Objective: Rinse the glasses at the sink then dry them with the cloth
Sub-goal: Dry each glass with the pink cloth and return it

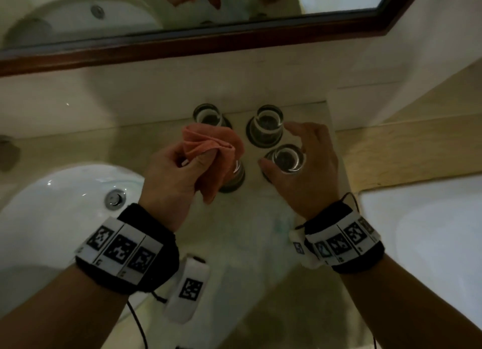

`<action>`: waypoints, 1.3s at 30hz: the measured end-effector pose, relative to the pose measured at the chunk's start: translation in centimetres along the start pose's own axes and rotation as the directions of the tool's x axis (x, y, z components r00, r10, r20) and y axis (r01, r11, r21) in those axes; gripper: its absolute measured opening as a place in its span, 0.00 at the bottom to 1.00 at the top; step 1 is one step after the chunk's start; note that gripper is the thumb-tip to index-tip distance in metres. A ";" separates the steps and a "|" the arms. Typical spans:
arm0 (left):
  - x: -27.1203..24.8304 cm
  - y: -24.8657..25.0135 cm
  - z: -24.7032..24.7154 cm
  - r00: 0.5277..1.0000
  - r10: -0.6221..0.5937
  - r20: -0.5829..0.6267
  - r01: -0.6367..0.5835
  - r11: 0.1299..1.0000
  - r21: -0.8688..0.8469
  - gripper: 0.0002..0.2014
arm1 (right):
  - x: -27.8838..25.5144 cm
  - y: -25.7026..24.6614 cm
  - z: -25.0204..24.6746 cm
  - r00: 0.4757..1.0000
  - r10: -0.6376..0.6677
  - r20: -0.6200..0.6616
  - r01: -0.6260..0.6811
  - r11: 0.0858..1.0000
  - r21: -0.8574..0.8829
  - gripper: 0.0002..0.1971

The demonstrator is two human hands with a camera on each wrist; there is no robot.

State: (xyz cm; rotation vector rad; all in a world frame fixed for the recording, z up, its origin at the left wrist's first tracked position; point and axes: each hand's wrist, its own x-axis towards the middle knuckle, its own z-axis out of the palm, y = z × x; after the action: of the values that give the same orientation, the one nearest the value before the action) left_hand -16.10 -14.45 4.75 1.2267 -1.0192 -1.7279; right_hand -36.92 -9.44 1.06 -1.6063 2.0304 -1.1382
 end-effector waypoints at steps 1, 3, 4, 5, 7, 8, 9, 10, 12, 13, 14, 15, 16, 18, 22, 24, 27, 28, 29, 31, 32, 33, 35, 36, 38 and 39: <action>-0.3 0.4 -0.2 1.000 0.018 -0.011 -0.018 1.000 0.013 0.11 | 0.1 -1.8 -0.3 0.997 -0.083 0.009 0.083 0.996 0.040 0.31; -1.1 1.3 -0.8 0.998 0.066 -0.004 -0.066 0.998 0.017 0.06 | 0.3 -5.5 -0.5 0.976 -0.207 0.063 0.196 0.970 0.141 0.26; -1.6 1.9 -1.1 0.996 0.091 0.007 -0.091 0.996 0.008 0.06 | 0.2 -7.2 -0.4 0.962 -0.255 0.102 0.231 0.953 0.197 0.25; -2.3 2.5 -1.5 0.993 0.116 0.020 -0.117 0.993 0.008 0.08 | 0.1 -8.8 -0.1 0.944 -0.299 0.141 0.259 0.935 0.242 0.25; -3.7 3.6 -2.7 0.985 0.165 0.042 -0.166 0.986 0.024 0.14 | -0.5 -11.4 1.0 0.914 -0.353 0.202 0.283 0.909 0.307 0.22; -4.4 4.1 -3.5 0.982 0.186 0.042 -0.188 0.982 0.031 0.16 | -0.8 -12.6 1.5 0.907 -0.360 0.218 0.275 0.900 0.339 0.19; -5.2 4.7 -4.4 0.978 0.205 0.040 -0.207 0.978 0.040 0.19 | -1.1 -13.7 2.1 0.908 -0.354 0.225 0.255 0.892 0.374 0.16; -6.0 5.3 -5.5 0.974 0.222 0.031 -0.224 0.973 0.056 0.21 | -1.5 -14.9 2.6 0.910 -0.351 0.221 0.240 0.880 0.409 0.13; -7.8 6.6 -8.4 0.966 0.258 -0.014 -0.255 0.960 0.119 0.25 | -2.4 -17.7 3.8 0.910 -0.370 0.189 0.247 0.848 0.470 0.07; -8.7 7.1 -10.1 0.957 0.286 -0.044 -0.275 0.948 0.162 0.27 | -2.9 -19.2 4.4 0.903 -0.387 0.189 0.252 0.830 0.497 0.05; -9.6 7.6 -12.0 0.942 0.327 -0.070 -0.307 0.928 0.211 0.28 | -3.4 -20.9 5.0 0.889 -0.406 0.213 0.247 0.815 0.524 0.03; -10.5 8.0 -14.2 0.923 0.376 -0.084 -0.341 0.898 0.278 0.30 | -3.9 -22.6 5.7 0.872 -0.422 0.248 0.237 0.808 0.538 0.02; -11.3 8.4 -16.6 0.899 0.432 -0.074 -0.375 0.844 0.384 0.31 | -4.4 -24.4 6.4 0.854 -0.435 0.284 0.232 0.808 0.541 0.02; -13.2 9.0 -21.8 0.836 0.548 0.034 -0.460 0.665 0.589 0.27 | -5.7 -28.0 8.1 0.814 -0.471 0.340 0.252 0.814 0.524 0.04; -17.7 10.9 -31.3 0.864 0.458 0.208 -0.492 0.682 0.541 0.08 | -9.0 -35.6 13.0 0.759 -0.509 0.406 0.265 0.811 0.522 0.06; -20.1 11.7 -36.1 0.891 0.393 0.228 -0.454 0.775 0.440 0.05 | -10.9 -39.1 16.2 0.743 -0.506 0.438 0.221 0.804 0.553 0.07; -22.7 12.5 -43.6 0.931 0.321 0.172 -0.364 0.824 0.434 0.06 | -13.3 -43.8 21.6 0.721 -0.498 0.481 0.197 0.814 0.546 0.07; -23.3 12.6 -46.0 0.943 0.305 0.130 -0.330 0.836 0.437 0.09 | -13.8 -45.2 23.4 0.717 -0.499 0.486 0.220 0.824 0.522 0.07; -23.8 12.8 -48.3 0.950 0.297 0.095 -0.308 0.844 0.439 0.11 | -14.1 -46.2 25.3 0.715 -0.503 0.485 0.257 0.834 0.488 0.08; -24.4 13.1 -52.4 0.953 0.299 0.041 -0.283 0.837 0.469 0.10 | -14.6 -47.9 29.0 0.704 -0.507 0.497 0.339 0.855 0.392 0.10; -24.4 12.9 -54.4 0.953 0.304 0.012 -0.267 0.814 0.516 0.09 | -14.7 -48.5 30.6 0.699 -0.498 0.513 0.371 0.866 0.335 0.11; -24.2 12.6 -56.3 0.951 0.308 -0.024 -0.239 0.783 0.575 0.09 | -14.8 -49.1 32.2 0.698 -0.476 0.536 0.384 0.880 0.281 0.11; -23.6 11.9 -59.4 0.945 0.315 -0.085 -0.184 0.731 0.657 0.10 | -15.0 -50.2 34.9 0.694 -0.429 0.578 0.378 0.901 0.213 0.10; -23.3 11.6 -60.5 0.941 0.321 -0.104 -0.174 0.727 0.665 0.10 | -14.9 -50.5 36.0 0.691 -0.401 0.602 0.356 0.913 0.199 0.09; -22.8 11.1 -62.0 0.934 0.335 -0.125 -0.191 0.764 0.616 0.13 | -14.5 -51.3 37.9 0.694 -0.322 0.644 0.262 0.946 0.191 0.07; -22.6 11.1 -62.4 0.934 0.333 -0.125 -0.208 0.796 0.568 0.14 | -14.1 -51.6 38.6 0.699 -0.281 0.658 0.207 0.960 0.191 0.06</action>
State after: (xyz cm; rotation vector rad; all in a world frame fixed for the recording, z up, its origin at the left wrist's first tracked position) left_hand 50.84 -8.92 9.21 1.4908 -1.5332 -1.0694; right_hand 28.01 -14.25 11.52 -1.9098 1.2803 -0.5573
